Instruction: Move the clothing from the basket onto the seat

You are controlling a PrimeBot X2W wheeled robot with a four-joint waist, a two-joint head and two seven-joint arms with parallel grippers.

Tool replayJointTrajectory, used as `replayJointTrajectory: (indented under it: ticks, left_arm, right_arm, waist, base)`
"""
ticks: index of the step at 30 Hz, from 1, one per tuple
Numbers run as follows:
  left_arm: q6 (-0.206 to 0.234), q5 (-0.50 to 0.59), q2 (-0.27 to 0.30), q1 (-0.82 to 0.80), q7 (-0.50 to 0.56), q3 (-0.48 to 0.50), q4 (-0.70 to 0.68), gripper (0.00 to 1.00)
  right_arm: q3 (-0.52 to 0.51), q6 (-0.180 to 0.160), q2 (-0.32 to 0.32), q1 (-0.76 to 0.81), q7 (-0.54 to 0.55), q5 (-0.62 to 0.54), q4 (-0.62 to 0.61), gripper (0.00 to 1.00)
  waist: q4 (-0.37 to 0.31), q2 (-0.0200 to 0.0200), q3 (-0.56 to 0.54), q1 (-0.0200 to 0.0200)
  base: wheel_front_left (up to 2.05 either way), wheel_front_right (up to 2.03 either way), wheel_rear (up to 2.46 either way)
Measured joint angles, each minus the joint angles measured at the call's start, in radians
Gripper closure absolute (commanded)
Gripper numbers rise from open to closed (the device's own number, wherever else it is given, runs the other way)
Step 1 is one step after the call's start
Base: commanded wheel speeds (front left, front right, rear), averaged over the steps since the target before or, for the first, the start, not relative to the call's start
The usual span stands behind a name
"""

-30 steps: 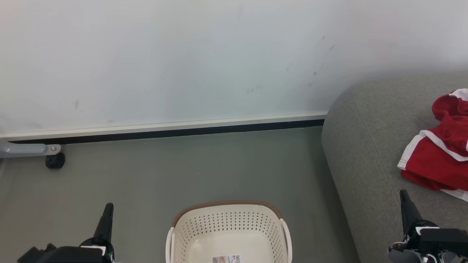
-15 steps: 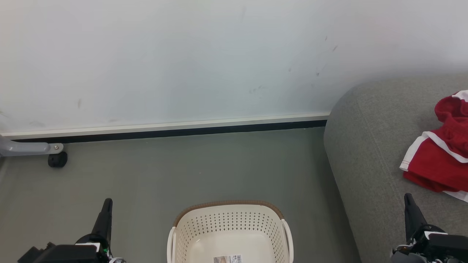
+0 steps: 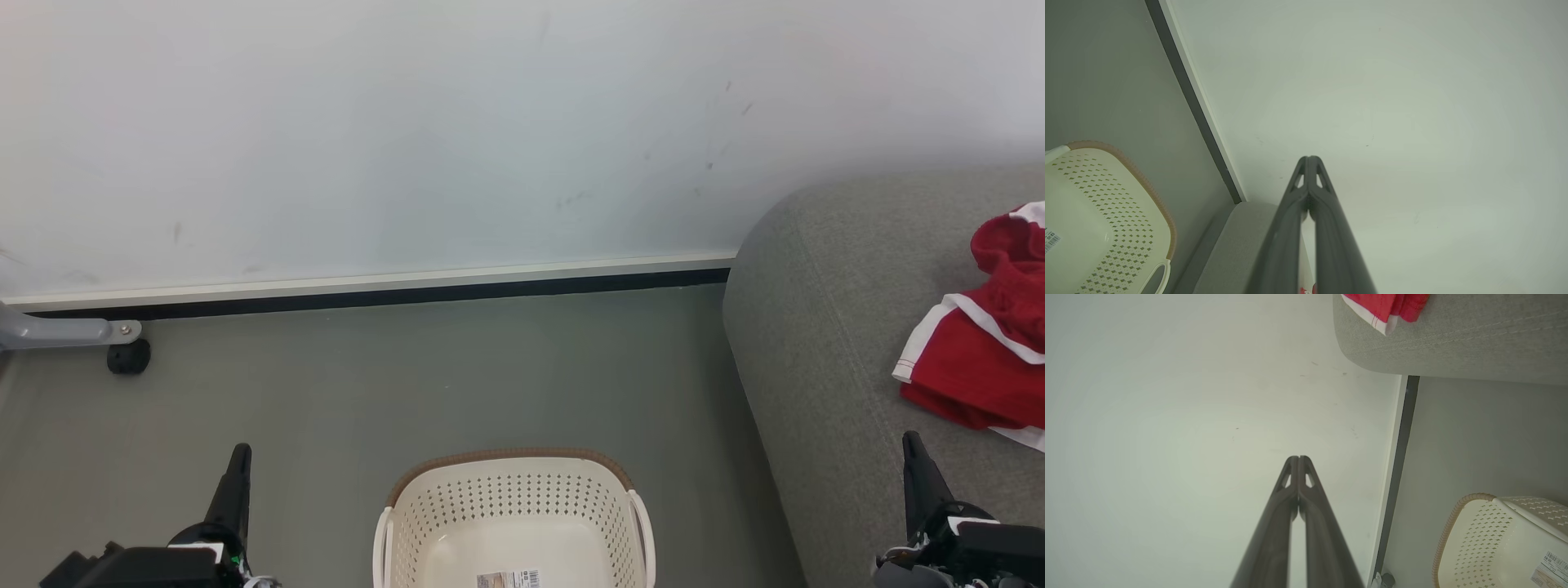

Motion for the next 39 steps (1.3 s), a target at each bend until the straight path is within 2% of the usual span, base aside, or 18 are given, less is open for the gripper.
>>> replayJointTrajectory:
  ticks: [39]
  left_arm:
    - [0.0,-0.001,0.0,0.0,0.0,0.0,0.001,1.0]
  right_arm:
    - [0.0,0.0,0.0,0.0,0.0,0.002,-0.001,1.0]
  waist:
    - [0.0,0.0,0.0,0.0]
  base:
    - [0.0,0.0,0.0]
